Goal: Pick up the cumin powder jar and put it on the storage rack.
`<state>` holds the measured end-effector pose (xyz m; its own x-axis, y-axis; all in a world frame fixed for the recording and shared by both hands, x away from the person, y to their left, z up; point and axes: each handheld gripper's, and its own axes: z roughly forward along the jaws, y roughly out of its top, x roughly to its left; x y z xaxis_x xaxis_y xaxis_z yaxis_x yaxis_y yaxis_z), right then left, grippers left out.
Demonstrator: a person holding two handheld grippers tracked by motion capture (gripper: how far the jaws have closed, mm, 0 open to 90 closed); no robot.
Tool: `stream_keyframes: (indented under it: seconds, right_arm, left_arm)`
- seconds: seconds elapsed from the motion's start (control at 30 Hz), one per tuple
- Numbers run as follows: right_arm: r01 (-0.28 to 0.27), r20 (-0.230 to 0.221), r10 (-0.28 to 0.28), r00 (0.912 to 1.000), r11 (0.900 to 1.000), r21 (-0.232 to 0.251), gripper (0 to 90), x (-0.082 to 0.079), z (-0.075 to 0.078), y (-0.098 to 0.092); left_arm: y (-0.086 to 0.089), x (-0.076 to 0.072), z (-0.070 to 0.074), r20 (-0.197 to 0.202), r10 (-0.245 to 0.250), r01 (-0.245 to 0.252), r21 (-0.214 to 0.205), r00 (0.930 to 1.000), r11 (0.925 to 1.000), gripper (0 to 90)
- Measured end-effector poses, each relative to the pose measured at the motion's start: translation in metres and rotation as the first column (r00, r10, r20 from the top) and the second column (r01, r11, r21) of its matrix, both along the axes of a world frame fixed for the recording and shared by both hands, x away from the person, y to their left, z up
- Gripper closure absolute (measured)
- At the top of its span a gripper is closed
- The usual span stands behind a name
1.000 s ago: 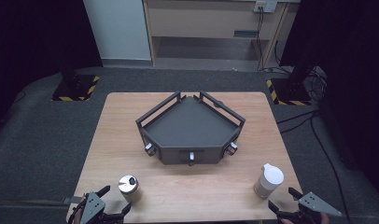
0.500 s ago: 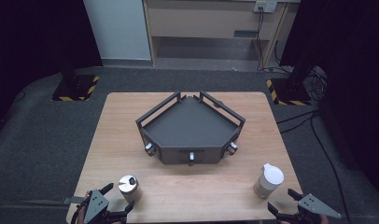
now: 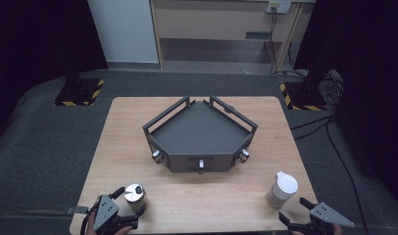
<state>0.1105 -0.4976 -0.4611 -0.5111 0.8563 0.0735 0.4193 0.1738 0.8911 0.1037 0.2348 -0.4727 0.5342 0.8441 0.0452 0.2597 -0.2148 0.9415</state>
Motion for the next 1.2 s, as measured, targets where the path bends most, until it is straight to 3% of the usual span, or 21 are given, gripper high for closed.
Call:
stream_keyframes:
  seconds: [0.07,0.17,0.47,0.77,0.9,1.2]
  right_arm:
    - [-0.001,-0.001,0.001,1.0000,1.0000,0.000,3.2,0.000,0.000,0.000]
    - [-0.003,-0.001,0.003,1.0000,1.0000,-0.005,3.2,0.000,0.000,0.000]
    - [0.003,-0.002,-0.003,1.0000,1.0000,-0.002,3.2,-0.001,0.000,-0.001]
    - [0.004,-0.001,-0.004,1.0000,1.0000,0.001,3.2,-0.002,0.000,-0.001]
    - [0.004,0.003,-0.004,1.0000,1.0000,0.003,3.2,-0.002,0.000,-0.002]
    - [0.005,0.006,-0.005,1.0000,0.9999,0.016,3.1,-0.002,0.000,-0.006]
  left_arm:
    - [0.001,0.003,-0.002,-0.005,-0.006,0.006,0.007,1.0000,1.0000,9.8]
    - [0.003,0.004,-0.005,0.000,-0.010,0.010,-0.017,0.9999,0.9998,13.4]
    - [0.004,0.005,-0.006,0.019,-0.036,0.036,-0.017,0.9992,0.9992,30.1]
    - [0.003,0.003,-0.004,0.010,-0.021,0.021,-0.018,0.9997,0.9996,30.8]
    - [-0.001,0.000,0.001,0.007,-0.009,0.009,-0.006,0.9999,0.9999,30.9]
    - [-0.002,-0.006,0.018,0.013,0.009,-0.008,-0.030,0.9999,0.9995,30.9]
